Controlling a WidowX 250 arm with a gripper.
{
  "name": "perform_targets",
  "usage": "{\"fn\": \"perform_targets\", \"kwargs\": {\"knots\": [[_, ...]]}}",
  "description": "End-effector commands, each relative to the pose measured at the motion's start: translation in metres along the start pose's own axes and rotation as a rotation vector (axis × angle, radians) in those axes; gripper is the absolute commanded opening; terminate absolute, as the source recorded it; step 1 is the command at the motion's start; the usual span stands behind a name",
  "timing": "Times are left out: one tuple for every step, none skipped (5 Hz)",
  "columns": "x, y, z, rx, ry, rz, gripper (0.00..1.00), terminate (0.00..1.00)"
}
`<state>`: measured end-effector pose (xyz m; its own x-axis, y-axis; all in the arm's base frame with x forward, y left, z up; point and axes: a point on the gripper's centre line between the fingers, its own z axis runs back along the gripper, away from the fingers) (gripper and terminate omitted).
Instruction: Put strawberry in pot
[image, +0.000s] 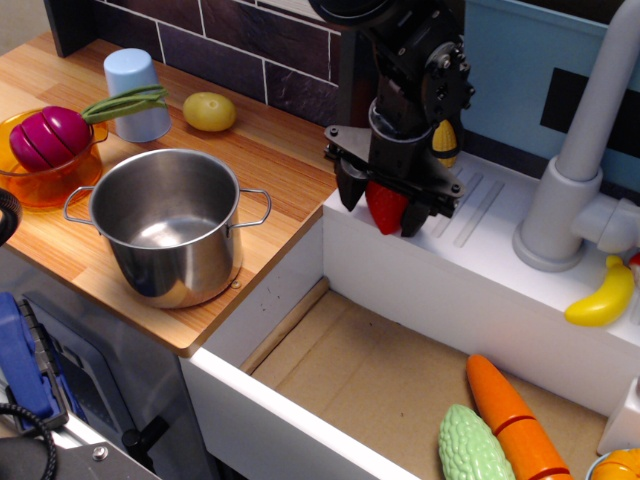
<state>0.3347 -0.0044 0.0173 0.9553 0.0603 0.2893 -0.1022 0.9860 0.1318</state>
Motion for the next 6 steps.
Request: {"fn": "perform_targets", "kwargs": {"knots": [[0.008,0.002,0.018,0.006,-0.003,0.035,0.0,0.0],[-0.003,0.017,0.046,0.139,0.011,0.076,0.0,0.0],[-0.004,0.046,0.076,0.237,0.019,0.087,0.0,0.0],[-0.004,0.063,0.098,0.253,0.057,0.089,0.0,0.0],[-0.018,0.081,0.11,0.238,0.08,0.104,0.0,0.0],[-0.033,0.094,0.119,0.258,0.086,0.109,0.0,0.0]]}}
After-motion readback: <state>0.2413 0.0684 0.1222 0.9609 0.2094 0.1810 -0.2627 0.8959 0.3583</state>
